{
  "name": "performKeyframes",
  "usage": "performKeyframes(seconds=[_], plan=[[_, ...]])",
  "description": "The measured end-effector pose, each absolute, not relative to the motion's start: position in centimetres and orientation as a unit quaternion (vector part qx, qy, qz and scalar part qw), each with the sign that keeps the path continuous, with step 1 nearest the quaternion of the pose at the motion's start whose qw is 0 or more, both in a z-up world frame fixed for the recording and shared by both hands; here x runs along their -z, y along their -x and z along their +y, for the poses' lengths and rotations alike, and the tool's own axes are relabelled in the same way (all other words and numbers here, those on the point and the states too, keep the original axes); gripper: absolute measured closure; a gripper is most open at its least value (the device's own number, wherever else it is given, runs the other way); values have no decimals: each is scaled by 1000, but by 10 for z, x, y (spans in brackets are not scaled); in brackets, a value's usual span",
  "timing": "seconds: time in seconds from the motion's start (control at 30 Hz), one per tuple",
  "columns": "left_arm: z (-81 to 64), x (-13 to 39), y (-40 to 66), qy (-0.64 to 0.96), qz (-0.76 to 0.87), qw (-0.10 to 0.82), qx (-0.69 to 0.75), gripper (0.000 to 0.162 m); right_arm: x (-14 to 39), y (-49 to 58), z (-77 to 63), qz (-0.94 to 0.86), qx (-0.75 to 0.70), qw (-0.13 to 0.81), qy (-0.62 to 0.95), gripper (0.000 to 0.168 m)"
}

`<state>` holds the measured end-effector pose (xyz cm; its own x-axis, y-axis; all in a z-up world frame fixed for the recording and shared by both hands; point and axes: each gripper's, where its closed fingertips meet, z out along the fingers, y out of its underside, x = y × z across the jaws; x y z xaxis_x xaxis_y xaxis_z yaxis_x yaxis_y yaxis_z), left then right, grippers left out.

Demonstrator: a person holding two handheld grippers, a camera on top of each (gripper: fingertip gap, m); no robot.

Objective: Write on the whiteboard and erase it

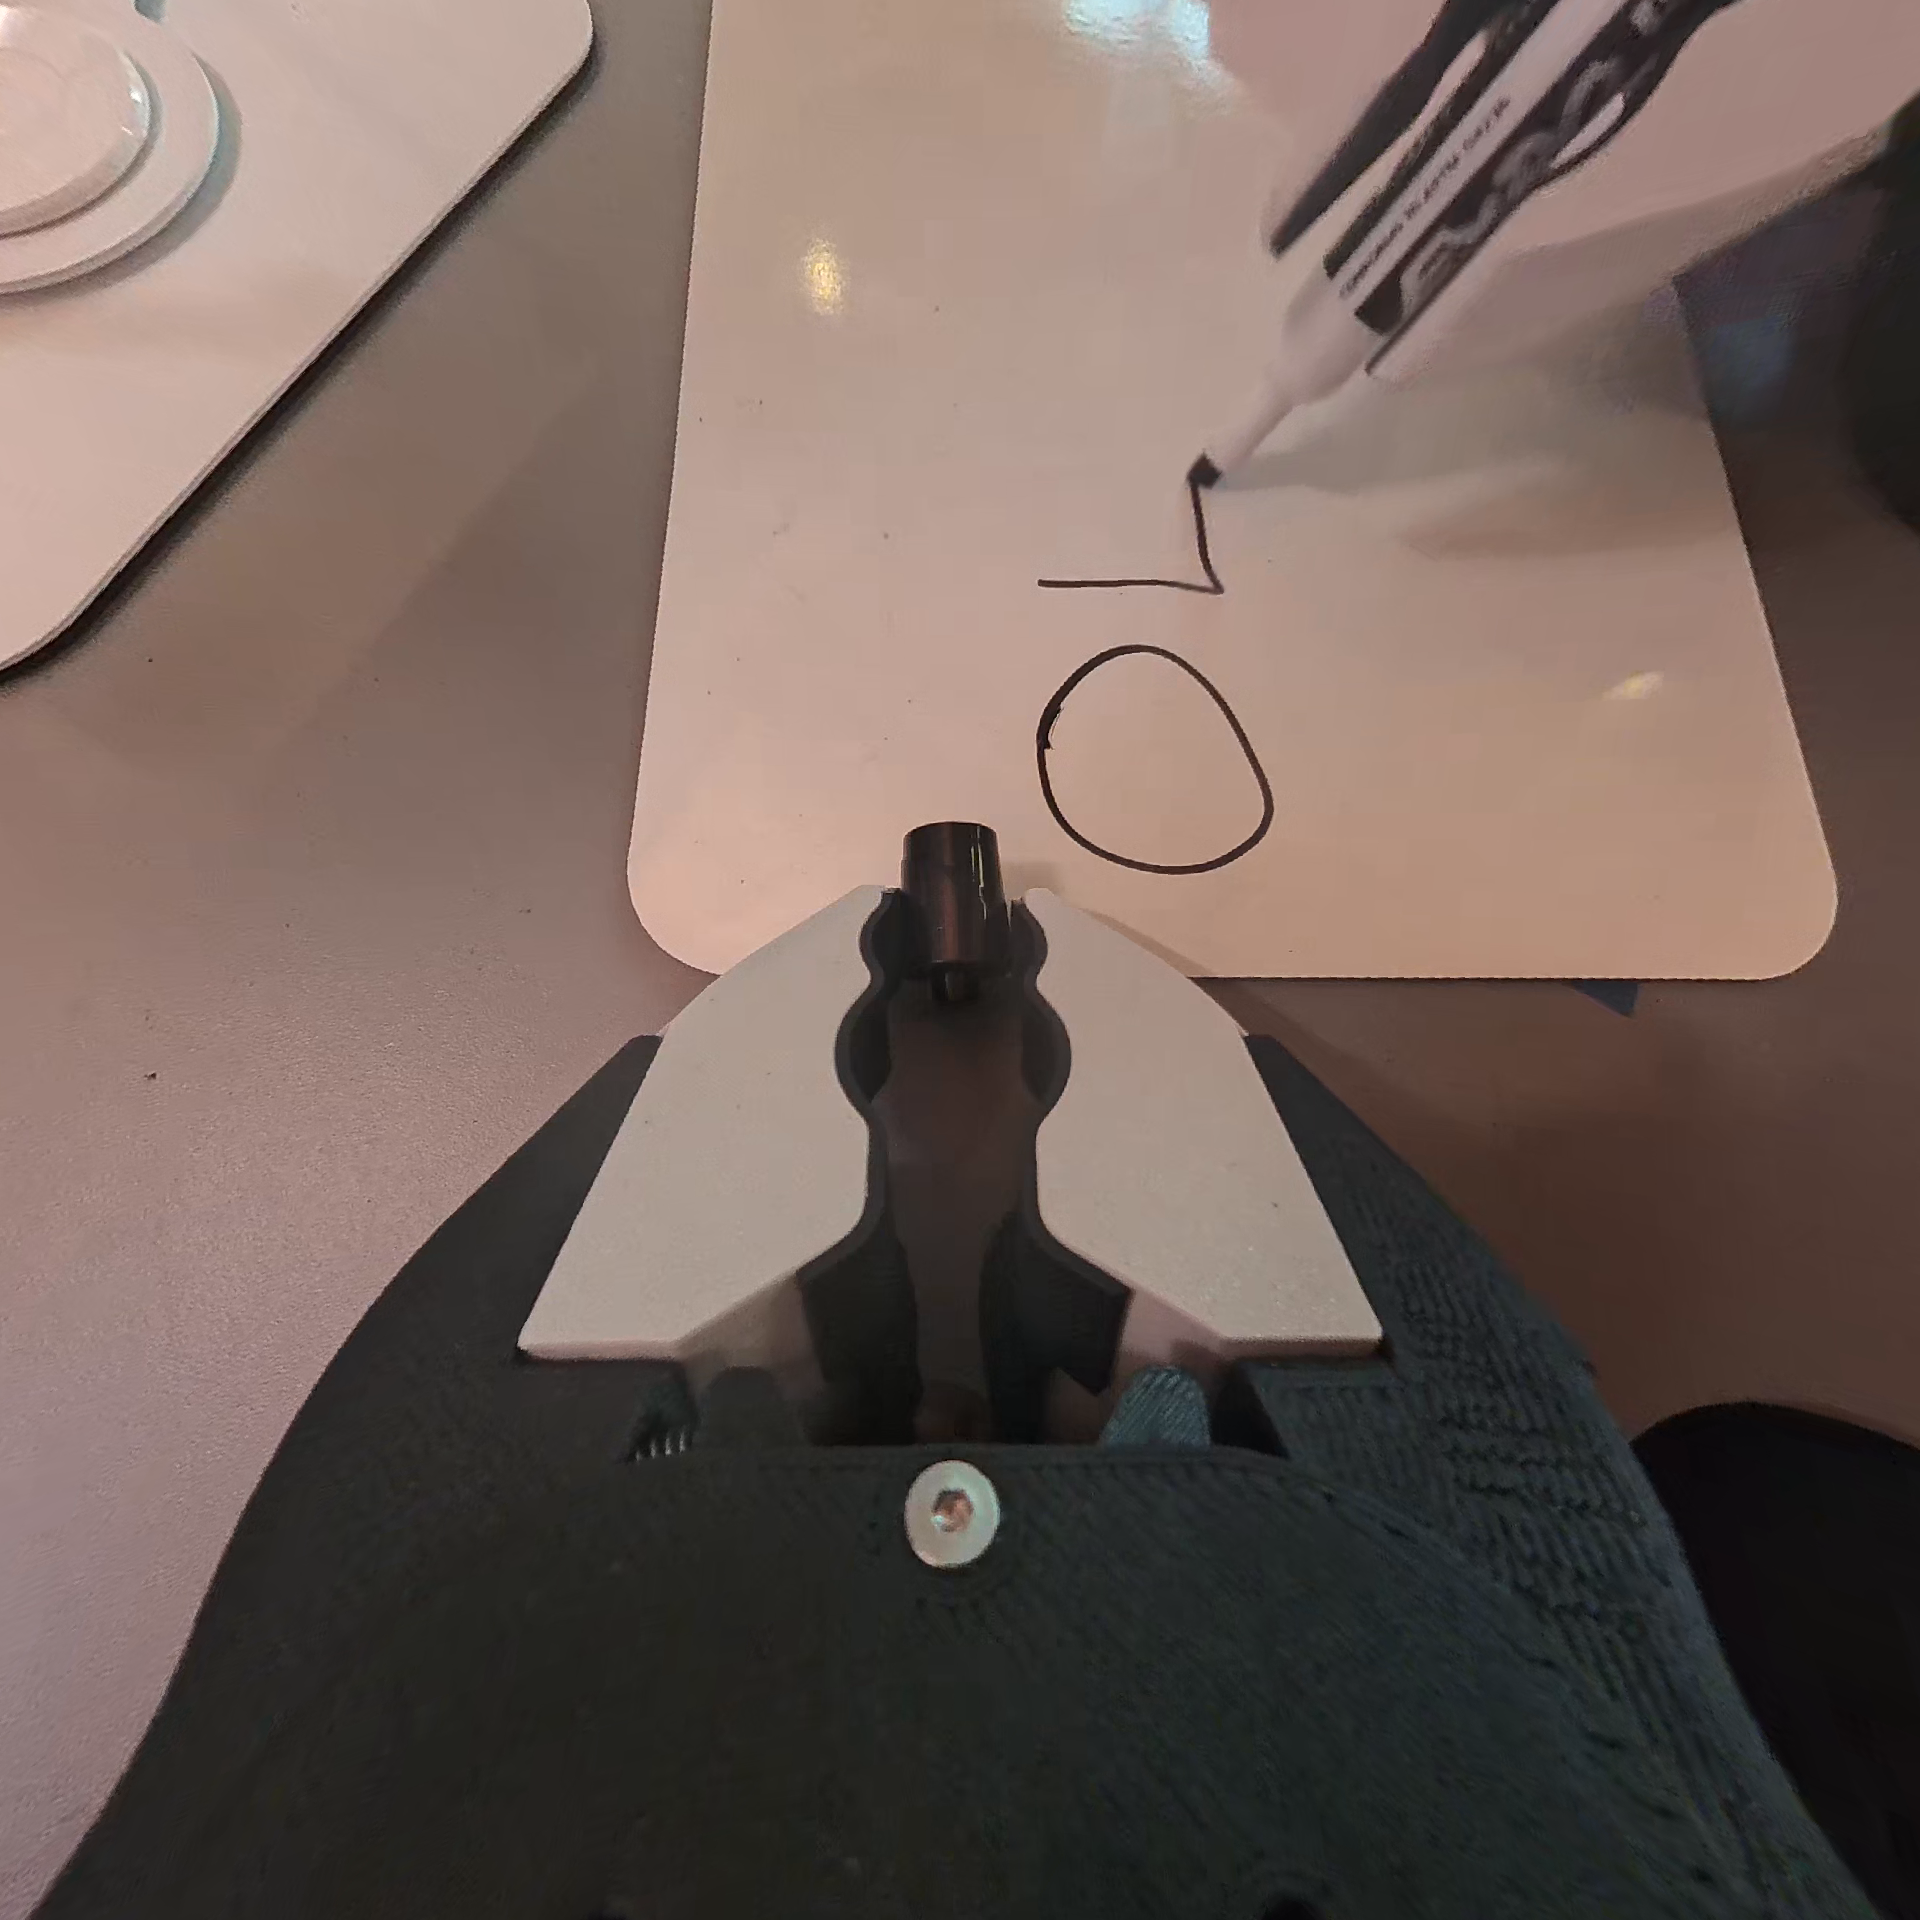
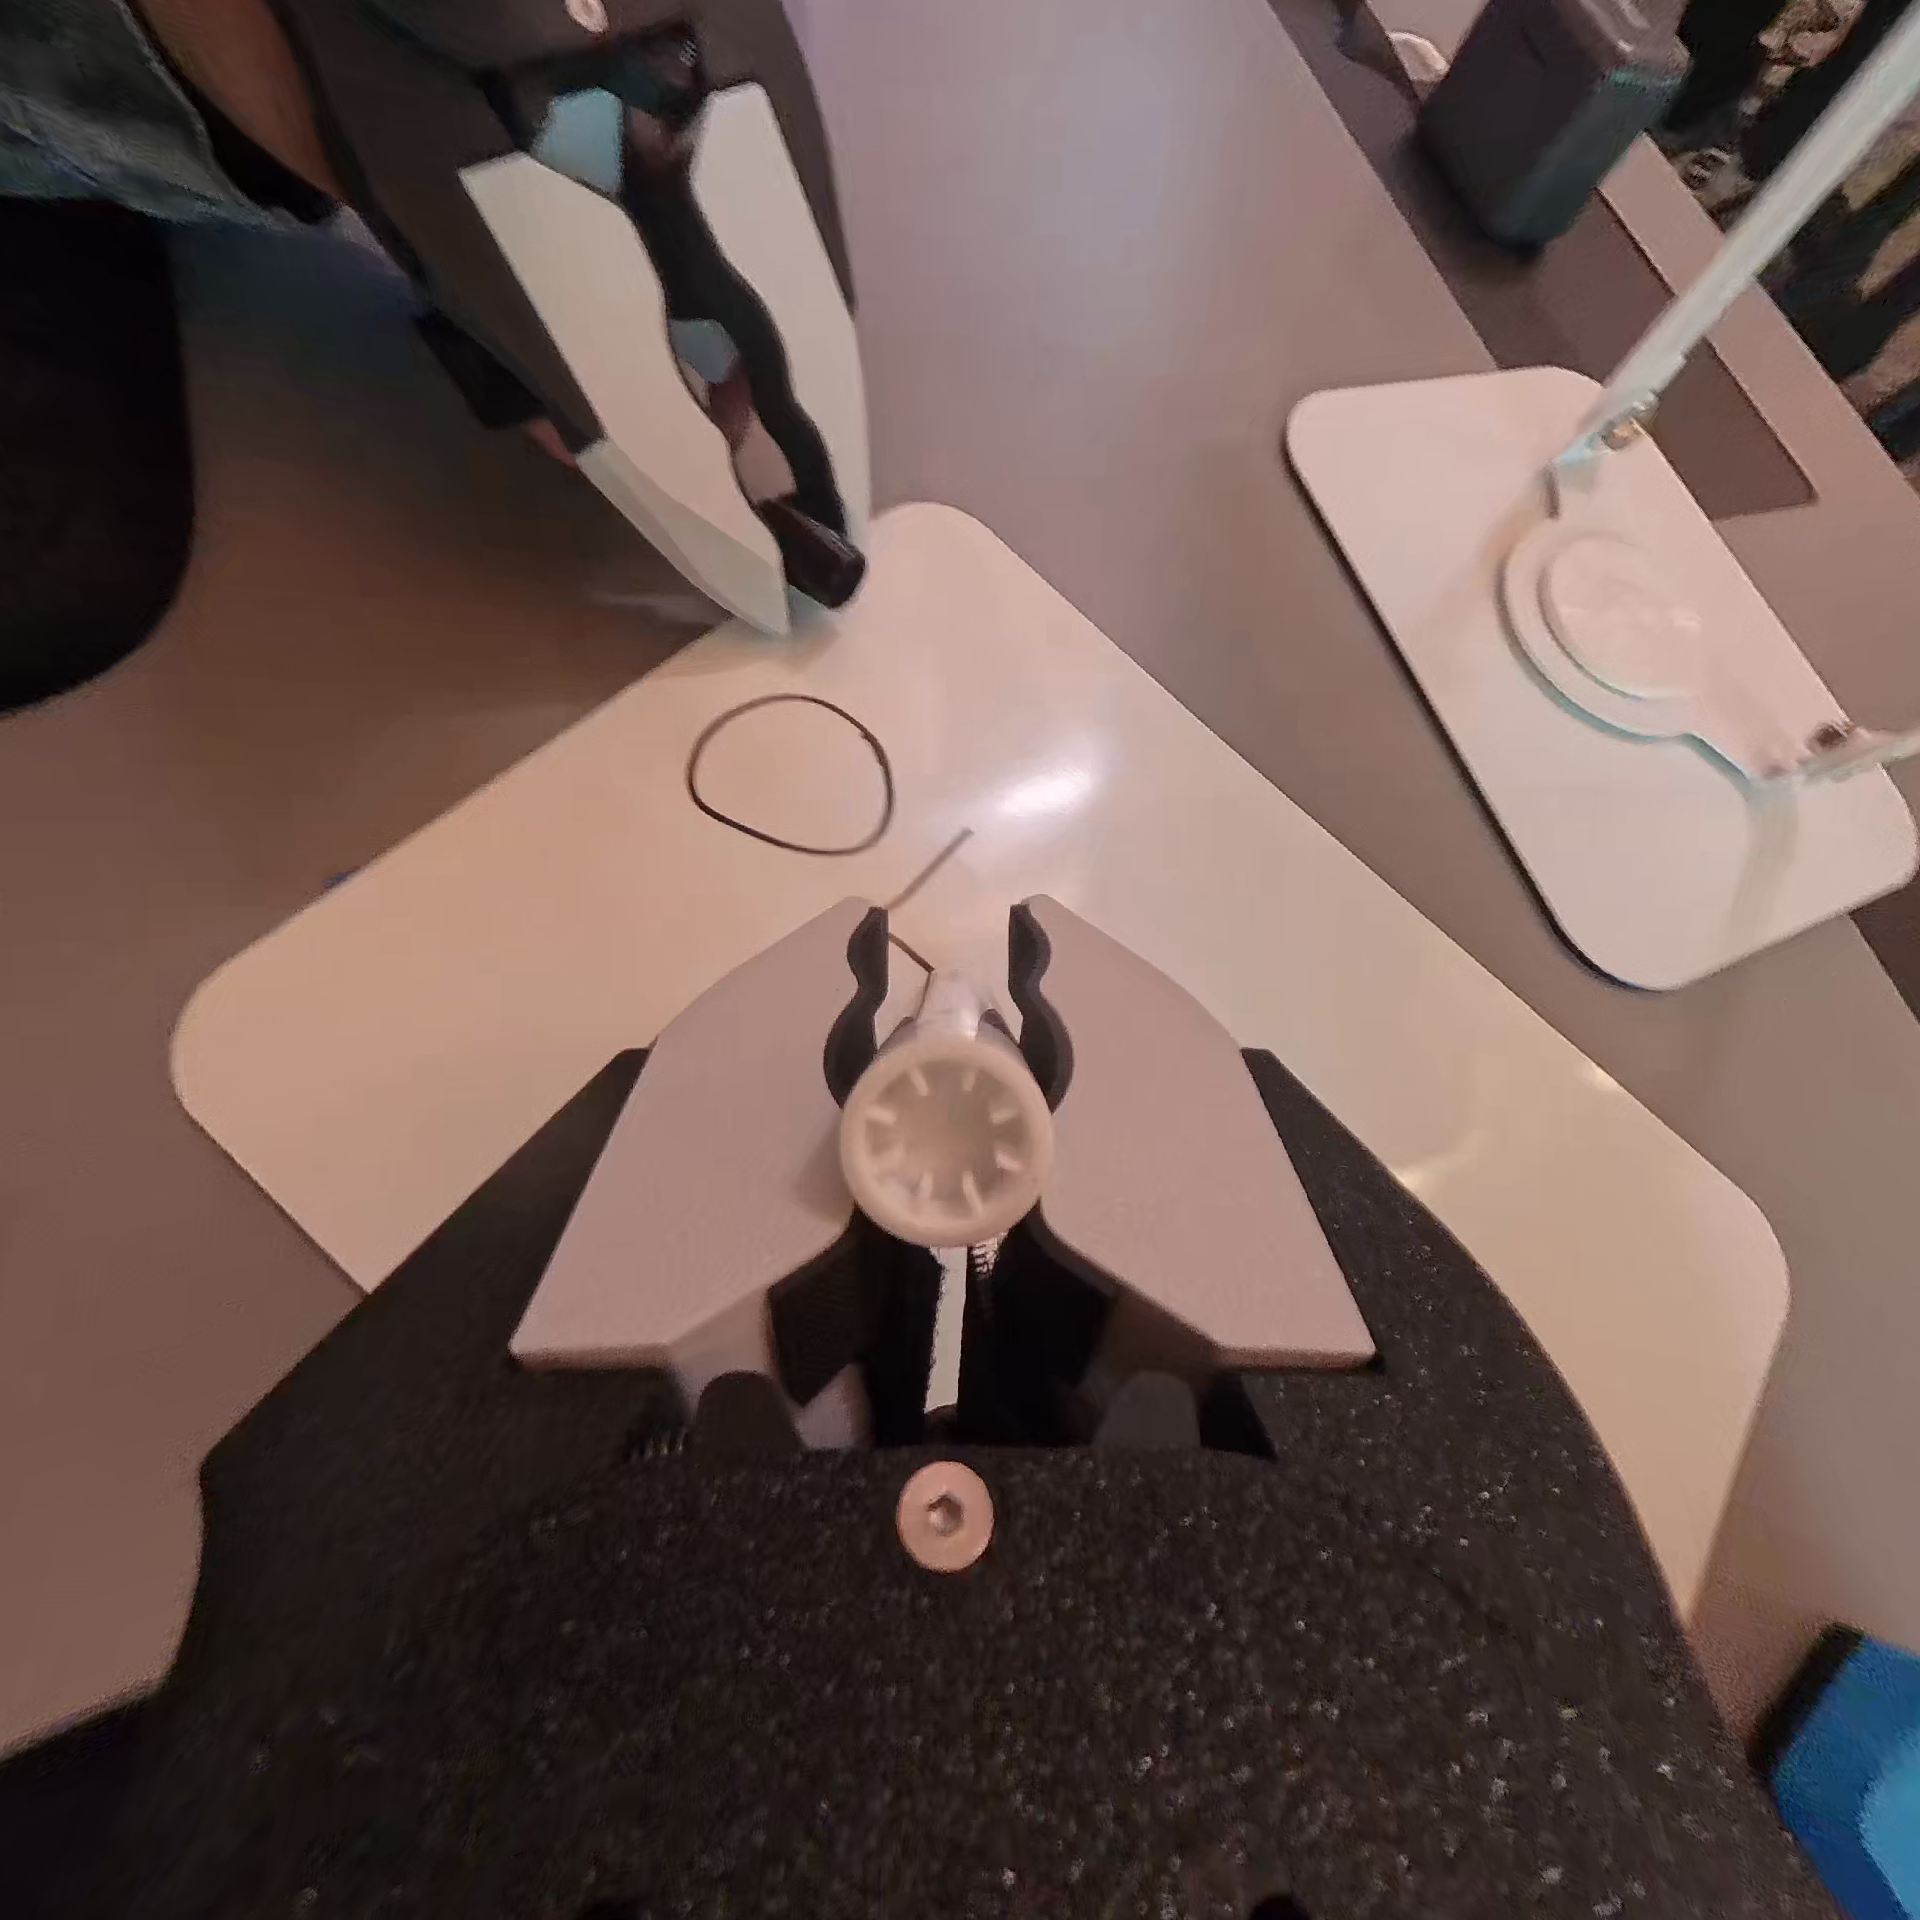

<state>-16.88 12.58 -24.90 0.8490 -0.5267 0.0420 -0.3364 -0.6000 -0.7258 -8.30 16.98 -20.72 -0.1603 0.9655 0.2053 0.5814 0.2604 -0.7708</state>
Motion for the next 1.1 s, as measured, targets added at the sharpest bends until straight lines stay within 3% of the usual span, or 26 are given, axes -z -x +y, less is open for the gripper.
performKeyframes(seconds=[0.77,1.1], plan=[[126,249,169,885,244,376,128,141,205,125,163,-713,-309,354,521,145],[126,249,169,885,245,376,128,141,198,88,208,-665,-295,378,573,145]])
